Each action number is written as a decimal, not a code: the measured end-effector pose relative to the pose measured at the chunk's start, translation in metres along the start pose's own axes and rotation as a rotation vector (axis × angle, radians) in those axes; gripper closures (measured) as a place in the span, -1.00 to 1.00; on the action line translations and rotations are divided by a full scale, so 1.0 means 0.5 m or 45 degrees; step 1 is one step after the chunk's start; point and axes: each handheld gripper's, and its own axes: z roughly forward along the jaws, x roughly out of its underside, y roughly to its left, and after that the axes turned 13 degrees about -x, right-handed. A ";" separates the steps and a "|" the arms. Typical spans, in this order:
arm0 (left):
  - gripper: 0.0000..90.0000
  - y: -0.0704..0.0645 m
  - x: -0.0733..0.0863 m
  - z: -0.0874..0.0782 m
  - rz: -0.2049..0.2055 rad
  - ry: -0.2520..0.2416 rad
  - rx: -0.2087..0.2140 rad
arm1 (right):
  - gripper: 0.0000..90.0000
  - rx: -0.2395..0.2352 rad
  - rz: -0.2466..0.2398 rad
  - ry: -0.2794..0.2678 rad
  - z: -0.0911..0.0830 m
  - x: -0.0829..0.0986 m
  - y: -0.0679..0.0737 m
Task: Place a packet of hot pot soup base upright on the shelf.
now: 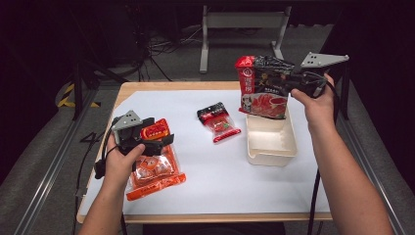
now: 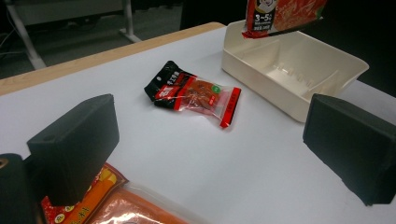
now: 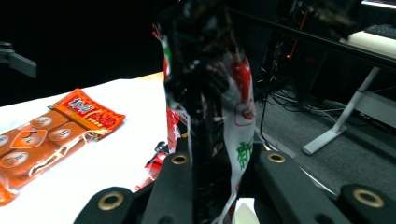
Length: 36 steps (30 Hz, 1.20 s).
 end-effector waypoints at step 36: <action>-0.90 0.037 0.050 -0.081 -0.085 -0.012 -0.157 | 0.80 -0.055 -0.054 -0.025 0.021 0.054 -0.095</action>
